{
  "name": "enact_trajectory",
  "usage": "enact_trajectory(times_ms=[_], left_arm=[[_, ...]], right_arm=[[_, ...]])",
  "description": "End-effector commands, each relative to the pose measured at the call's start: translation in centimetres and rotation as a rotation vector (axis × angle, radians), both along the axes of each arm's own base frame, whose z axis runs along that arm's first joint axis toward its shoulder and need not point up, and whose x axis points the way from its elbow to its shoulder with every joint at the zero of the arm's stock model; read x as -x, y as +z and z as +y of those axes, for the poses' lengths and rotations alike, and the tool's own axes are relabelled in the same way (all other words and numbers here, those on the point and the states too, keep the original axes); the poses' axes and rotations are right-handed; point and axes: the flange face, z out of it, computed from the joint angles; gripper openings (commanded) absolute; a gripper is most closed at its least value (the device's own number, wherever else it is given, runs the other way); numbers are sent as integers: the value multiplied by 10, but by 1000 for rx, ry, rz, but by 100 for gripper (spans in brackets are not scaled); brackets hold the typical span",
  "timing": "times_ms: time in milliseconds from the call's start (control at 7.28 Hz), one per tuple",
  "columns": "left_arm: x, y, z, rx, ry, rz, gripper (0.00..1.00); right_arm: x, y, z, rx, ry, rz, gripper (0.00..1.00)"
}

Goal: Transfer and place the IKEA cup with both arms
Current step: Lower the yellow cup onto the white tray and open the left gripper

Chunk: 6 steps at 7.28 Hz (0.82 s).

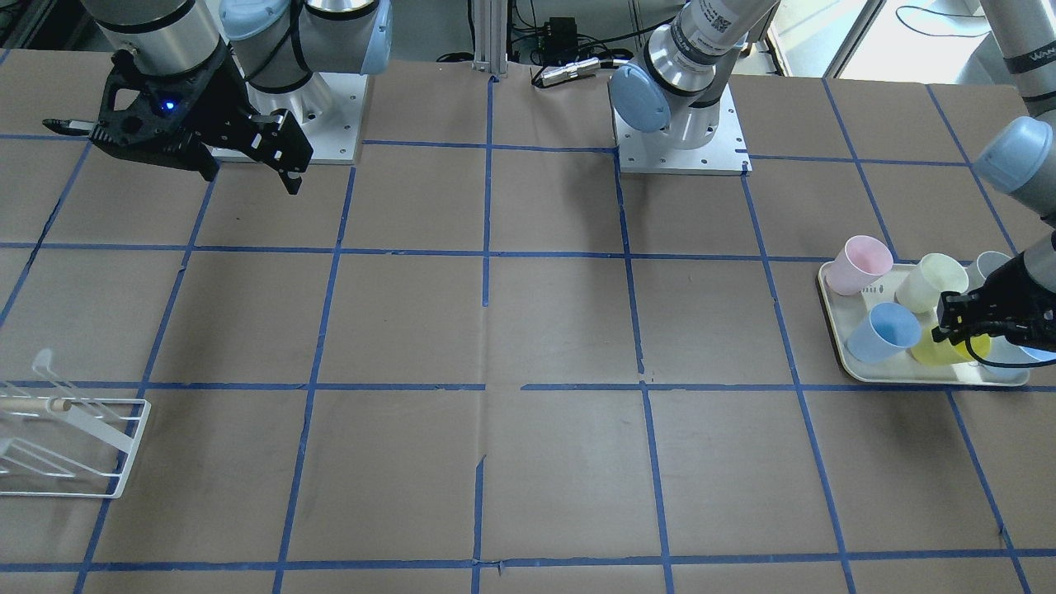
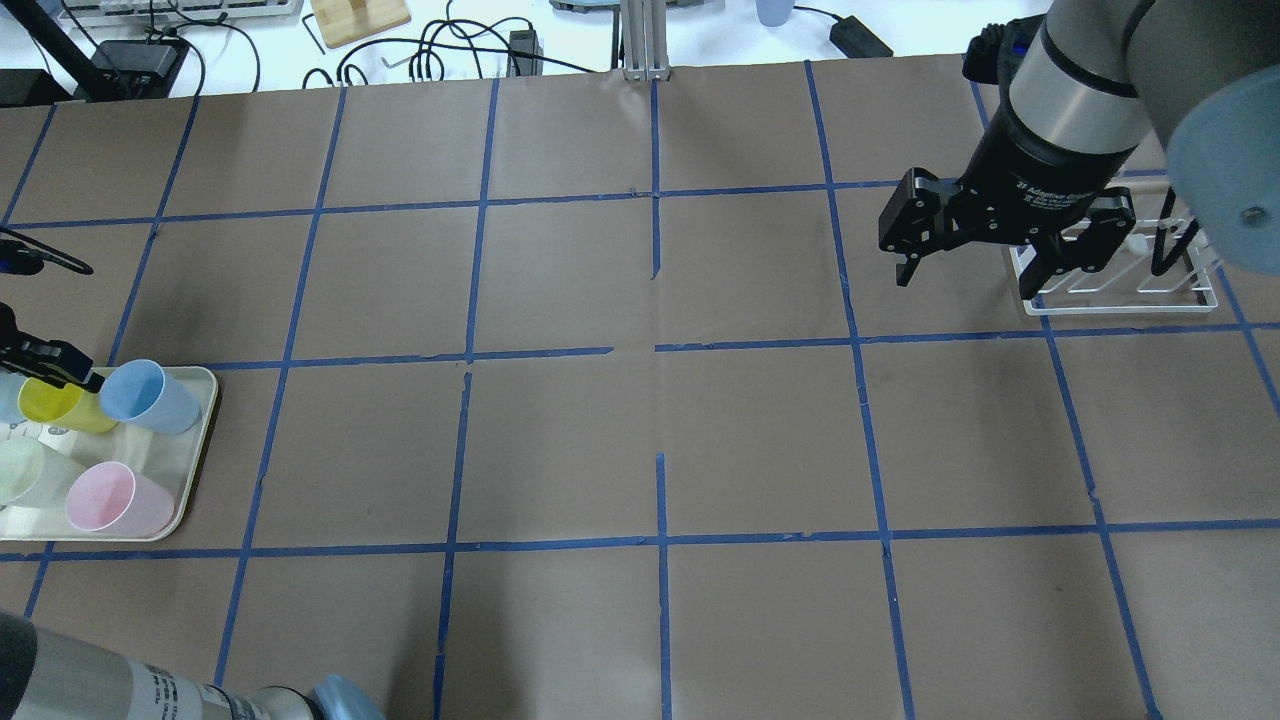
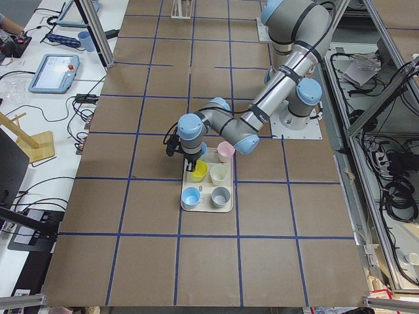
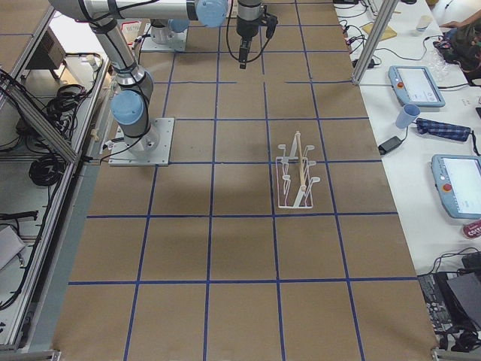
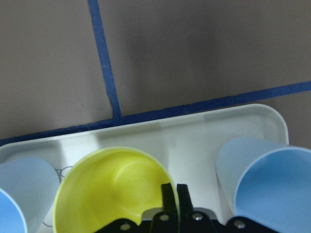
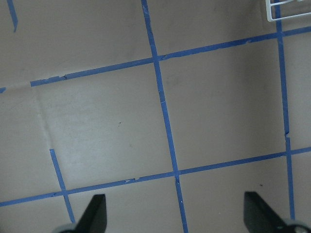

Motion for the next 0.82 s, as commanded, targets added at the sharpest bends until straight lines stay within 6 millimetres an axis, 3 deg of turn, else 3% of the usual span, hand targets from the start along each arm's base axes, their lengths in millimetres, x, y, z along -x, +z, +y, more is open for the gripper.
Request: enact_trajectory(times_ms=[0,137,275,412,687], left_arm=[[6,30,-2,-29,-17,-3,100],[2,68,-8,-43,-19,11,100],[10,107,-11,-69,-31,34,100],[42,145,-11,-100,-62,61,100],[131,202,-16,-80,-35,16,100]], right_arm=[[-1,3,0,8,-3,2,100],[-1,2,0,6,-5,2,100],[-1,3,0,8,-6,2,100],[-1,2,0,6,-8,2,100],[1,4,-1,9,-6,4,100]])
